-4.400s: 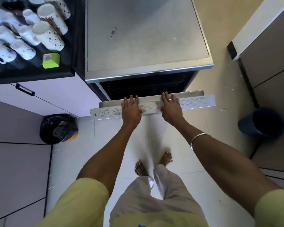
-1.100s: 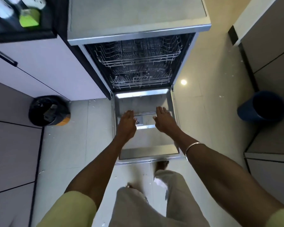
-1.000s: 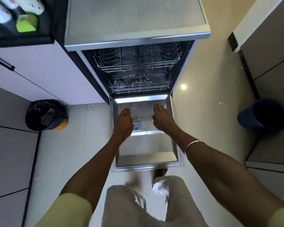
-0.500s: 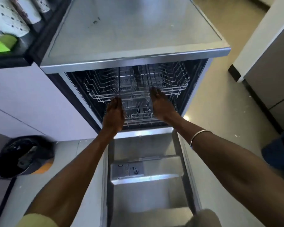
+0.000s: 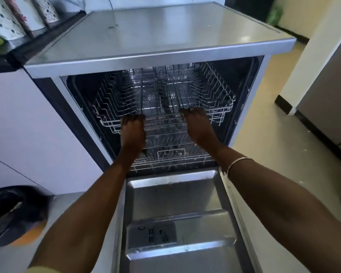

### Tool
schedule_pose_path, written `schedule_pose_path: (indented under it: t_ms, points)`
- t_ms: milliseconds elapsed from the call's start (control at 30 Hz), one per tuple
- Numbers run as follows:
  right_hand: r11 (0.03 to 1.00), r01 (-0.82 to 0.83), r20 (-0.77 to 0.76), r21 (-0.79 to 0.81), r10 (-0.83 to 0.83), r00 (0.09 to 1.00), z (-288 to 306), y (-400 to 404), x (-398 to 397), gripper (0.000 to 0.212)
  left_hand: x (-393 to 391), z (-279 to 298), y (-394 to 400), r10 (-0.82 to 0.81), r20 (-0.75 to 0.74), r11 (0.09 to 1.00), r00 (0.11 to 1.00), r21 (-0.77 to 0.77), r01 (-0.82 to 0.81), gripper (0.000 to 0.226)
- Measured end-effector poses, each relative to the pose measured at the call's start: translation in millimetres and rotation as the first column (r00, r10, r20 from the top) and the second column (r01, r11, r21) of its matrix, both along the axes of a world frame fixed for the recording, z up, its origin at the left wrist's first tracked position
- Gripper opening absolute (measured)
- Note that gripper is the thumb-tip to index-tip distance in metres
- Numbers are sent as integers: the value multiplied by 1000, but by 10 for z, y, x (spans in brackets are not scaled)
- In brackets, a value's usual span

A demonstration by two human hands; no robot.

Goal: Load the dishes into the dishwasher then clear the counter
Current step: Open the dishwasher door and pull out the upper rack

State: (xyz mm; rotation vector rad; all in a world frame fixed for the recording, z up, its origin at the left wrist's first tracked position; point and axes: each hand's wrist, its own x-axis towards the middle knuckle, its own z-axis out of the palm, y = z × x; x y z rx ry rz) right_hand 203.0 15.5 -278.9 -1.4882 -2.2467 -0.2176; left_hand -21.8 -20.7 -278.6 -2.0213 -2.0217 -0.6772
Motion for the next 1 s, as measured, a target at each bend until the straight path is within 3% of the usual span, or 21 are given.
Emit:
schedule_pose_path:
  t_ms: [100, 400, 467, 500, 767, 1000]
  points:
    - [1000, 4, -30, -20, -4, 1000, 54, -44, 11, 63, 69, 76, -133, 46, 63, 998, 997, -41, -43, 44]
    - [994, 38, 54, -105, -32, 998, 2, -502, 71, 62, 59, 65, -646, -17, -37, 989, 999, -147, 12, 44]
    - [973, 56, 83, -225, -38, 996, 296, -833, 109, 61, 148, 336, -949, 2, 22, 976, 1000, -216, 3, 40]
    - [949, 75, 64, -307, -58, 996, 530, -1138, 165, 61, 205, 595, -1253, 18, 62, 961, 998, -276, 0, 36]
    - [919, 94, 22, -383, -92, 995, 546, -1674, 188, 56, 217, 495, -1761, -21, -12, 946, 1000, -323, 16, 36]
    - [873, 113, -20, -475, -139, 990, 667, -2263, 340, 51, 379, 542, -2299, -17, 90, 918, 996, -393, 51, 34]
